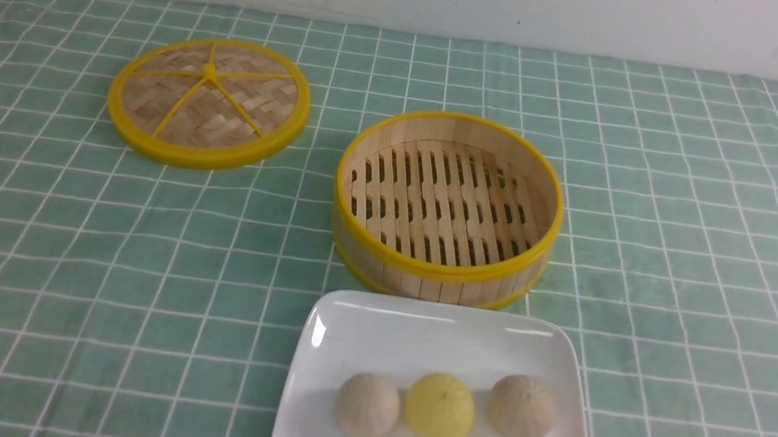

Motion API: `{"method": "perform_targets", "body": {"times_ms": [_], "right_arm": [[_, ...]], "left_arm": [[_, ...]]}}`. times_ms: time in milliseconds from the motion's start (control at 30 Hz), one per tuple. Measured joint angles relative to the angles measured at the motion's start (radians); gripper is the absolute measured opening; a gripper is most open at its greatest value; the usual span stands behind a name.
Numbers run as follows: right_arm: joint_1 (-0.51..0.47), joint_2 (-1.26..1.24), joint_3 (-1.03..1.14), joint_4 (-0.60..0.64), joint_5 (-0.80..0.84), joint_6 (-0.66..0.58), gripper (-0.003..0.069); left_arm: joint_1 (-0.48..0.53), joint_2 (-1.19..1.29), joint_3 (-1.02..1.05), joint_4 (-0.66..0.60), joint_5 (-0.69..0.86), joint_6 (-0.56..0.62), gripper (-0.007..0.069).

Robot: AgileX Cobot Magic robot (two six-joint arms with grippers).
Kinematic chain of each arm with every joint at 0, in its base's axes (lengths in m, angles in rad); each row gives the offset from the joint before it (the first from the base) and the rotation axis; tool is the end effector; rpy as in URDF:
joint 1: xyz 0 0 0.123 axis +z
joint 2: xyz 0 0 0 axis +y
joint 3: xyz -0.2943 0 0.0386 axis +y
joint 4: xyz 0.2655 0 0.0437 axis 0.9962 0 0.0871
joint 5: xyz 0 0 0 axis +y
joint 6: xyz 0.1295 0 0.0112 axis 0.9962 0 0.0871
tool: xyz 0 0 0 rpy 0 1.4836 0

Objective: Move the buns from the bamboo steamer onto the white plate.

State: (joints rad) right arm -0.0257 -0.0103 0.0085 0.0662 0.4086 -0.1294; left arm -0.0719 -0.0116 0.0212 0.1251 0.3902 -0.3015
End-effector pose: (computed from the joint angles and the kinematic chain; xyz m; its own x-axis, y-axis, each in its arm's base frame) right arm 0.0941 0.0010 0.1619 -0.3126 -0.0605 -0.9479 -0.0208 0.9982 -0.0569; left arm 0.0950 -0.0006 0.1596 -0.3038 -0.1630 -0.9387 -0.0299 0.9864 -0.1616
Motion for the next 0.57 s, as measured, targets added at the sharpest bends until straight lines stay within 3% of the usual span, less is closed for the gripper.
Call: {"method": "perform_targets", "body": {"times_ms": [567], "right_arm": [[0.000,0.000,0.000,0.000,0.000,0.000,0.0239]], "left_arm": [[0.000,0.000,0.000,0.001,0.000,0.000,0.0097]]}}
